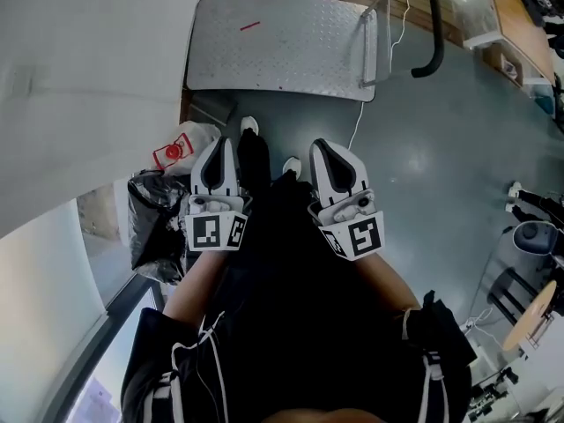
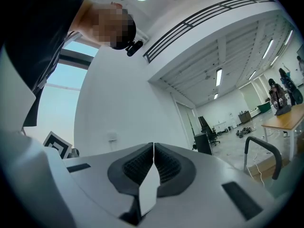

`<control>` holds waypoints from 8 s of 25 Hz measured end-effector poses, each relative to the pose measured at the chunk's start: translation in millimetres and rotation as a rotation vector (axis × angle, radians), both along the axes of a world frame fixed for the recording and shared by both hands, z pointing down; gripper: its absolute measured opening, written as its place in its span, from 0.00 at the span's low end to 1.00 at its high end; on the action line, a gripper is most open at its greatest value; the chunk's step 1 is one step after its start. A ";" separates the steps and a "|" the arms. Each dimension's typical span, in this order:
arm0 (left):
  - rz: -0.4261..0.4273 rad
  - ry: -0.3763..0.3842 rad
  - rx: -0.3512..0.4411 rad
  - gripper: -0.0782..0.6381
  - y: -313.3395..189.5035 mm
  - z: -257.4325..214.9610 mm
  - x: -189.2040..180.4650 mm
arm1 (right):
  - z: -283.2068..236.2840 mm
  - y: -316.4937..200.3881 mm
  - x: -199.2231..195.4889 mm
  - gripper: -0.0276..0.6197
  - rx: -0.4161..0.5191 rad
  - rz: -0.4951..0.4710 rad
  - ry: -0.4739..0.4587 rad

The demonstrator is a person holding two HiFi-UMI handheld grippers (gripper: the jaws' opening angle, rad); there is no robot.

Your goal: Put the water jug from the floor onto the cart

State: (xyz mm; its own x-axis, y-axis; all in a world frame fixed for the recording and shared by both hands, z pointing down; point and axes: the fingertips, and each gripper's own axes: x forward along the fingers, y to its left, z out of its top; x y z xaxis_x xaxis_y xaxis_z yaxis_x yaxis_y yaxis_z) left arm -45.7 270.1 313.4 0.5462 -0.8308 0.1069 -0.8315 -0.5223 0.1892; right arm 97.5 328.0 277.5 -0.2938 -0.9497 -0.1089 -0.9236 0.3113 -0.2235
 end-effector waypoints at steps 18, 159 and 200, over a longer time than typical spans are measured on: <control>0.044 0.042 0.027 0.13 -91.4 -0.7 -5.5 | -13.3 -92.3 3.5 0.07 0.002 0.079 0.072; 0.112 -0.446 -1.111 0.18 -169.4 438.6 -247.3 | 18.4 -332.0 -202.2 0.07 -0.042 -0.284 0.318; 0.102 -0.544 -0.901 0.19 -326.4 350.3 48.8 | 18.2 -369.0 173.4 0.07 -0.031 0.088 0.135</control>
State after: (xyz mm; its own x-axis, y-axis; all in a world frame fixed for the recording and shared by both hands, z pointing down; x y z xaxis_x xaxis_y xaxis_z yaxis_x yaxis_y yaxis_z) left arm 3.1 -56.3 663.7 0.3024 -0.2755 0.9125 -0.8809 -0.4464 0.1572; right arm 270.9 -41.1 295.6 -0.2196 -0.9746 -0.0438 -0.9693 0.2230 -0.1039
